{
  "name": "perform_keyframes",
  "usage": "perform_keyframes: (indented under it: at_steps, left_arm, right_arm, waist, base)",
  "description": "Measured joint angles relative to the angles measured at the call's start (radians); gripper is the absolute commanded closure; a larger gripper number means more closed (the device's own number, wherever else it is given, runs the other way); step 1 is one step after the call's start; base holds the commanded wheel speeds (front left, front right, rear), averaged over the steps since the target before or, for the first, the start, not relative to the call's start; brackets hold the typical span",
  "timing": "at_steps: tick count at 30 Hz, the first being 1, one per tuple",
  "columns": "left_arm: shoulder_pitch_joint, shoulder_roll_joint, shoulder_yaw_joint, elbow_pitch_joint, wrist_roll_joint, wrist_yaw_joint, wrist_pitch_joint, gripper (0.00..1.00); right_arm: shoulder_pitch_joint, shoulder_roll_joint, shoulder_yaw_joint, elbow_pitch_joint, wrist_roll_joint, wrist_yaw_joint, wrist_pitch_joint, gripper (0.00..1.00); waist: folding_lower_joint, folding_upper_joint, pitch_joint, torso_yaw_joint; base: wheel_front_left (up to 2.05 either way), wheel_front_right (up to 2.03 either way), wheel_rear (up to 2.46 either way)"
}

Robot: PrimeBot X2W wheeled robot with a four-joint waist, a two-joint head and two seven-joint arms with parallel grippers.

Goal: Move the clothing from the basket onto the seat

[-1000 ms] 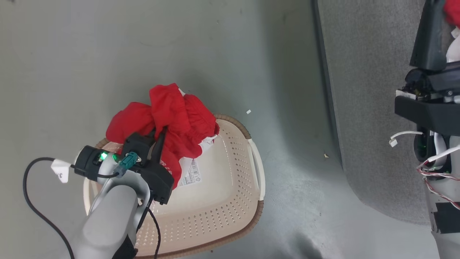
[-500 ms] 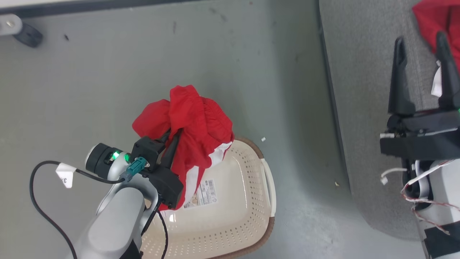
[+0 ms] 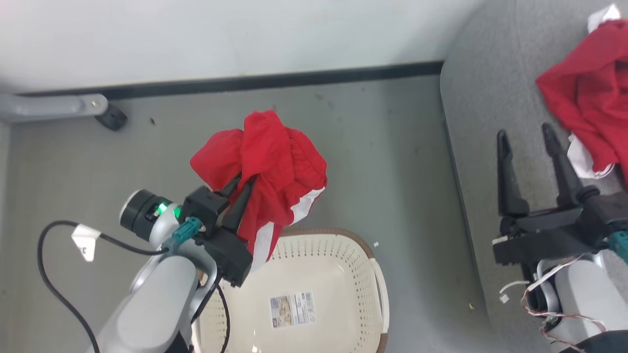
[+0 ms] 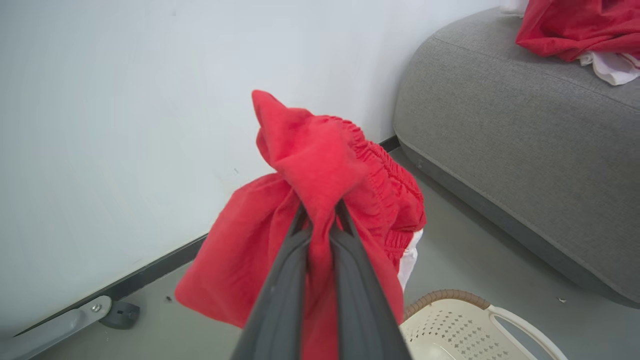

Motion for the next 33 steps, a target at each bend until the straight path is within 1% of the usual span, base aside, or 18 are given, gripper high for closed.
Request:
perform_keyframes:
  at_steps: [4, 6, 11, 18, 22, 26, 29, 33]
  left_arm:
    - [0.033, 0.003, -0.009, -0.015, -0.011, -0.001, 0.000, 1.00]
    - [0.058, 0.002, -0.017, -0.034, -0.037, -0.001, 0.000, 1.00]
    - [0.100, 0.006, -0.037, -0.060, -0.054, -0.008, 0.000, 1.00]
    - [0.153, 0.039, -0.084, -0.107, -0.077, -0.008, 0.000, 1.00]
    - [0.186, 0.043, -0.112, -0.141, -0.108, -0.008, 0.000, 1.00]
    - [0.212, 0.066, -0.119, -0.175, -0.123, -0.008, 0.011, 1.00]
    - [0.229, 0.069, -0.133, -0.209, -0.127, -0.008, 0.024, 1.00]
    - [0.239, 0.068, -0.146, -0.249, -0.137, -0.008, 0.047, 1.00]
  right_arm:
    - [0.025, 0.009, 0.014, 0.029, 0.000, 0.013, 0.000, 0.00]
    - [0.044, 0.011, 0.023, 0.052, 0.001, 0.026, 0.001, 0.00]
    - [0.084, 0.016, 0.049, 0.084, 0.001, 0.054, 0.001, 0.00]
    - [0.136, 0.027, 0.097, 0.135, 0.001, 0.081, 0.001, 0.00]
    - [0.169, 0.030, 0.143, 0.152, 0.001, 0.099, 0.001, 0.00]
    - [0.172, 0.034, 0.204, 0.173, 0.001, 0.115, 0.001, 0.00]
    - [0.172, 0.034, 0.249, 0.178, 0.001, 0.123, 0.001, 0.00]
    - [0.167, 0.031, 0.302, 0.197, 0.003, 0.123, 0.001, 0.00]
  waist:
    - [0.0000, -0.0001, -0.059, 0.013]
    - [0.0000, -0.0001, -0.104, 0.021]
    - [0.0000, -0.0001, -0.180, 0.034]
    - [-0.0001, -0.0001, -0.285, 0.048]
    - [0.0000, 0.0000, -0.343, 0.055]
    - [0.0000, -0.0001, -0.396, 0.060]
    - [-0.0001, -0.0001, -0.429, 0.061]
    - [0.0000, -0.0001, -0.456, 0.061]
  base:
    - [0.00, 0.00, 0.00]
    - [0.00, 0.00, 0.00]
    - [0.00, 0.00, 0.00]
    - [0.00, 0.00, 0.00]
    - [0.00, 0.00, 0.00]
    - [0.00, 0.00, 0.00]
    - [0.00, 0.00, 0.00]
    - [0.00, 0.00, 0.00]
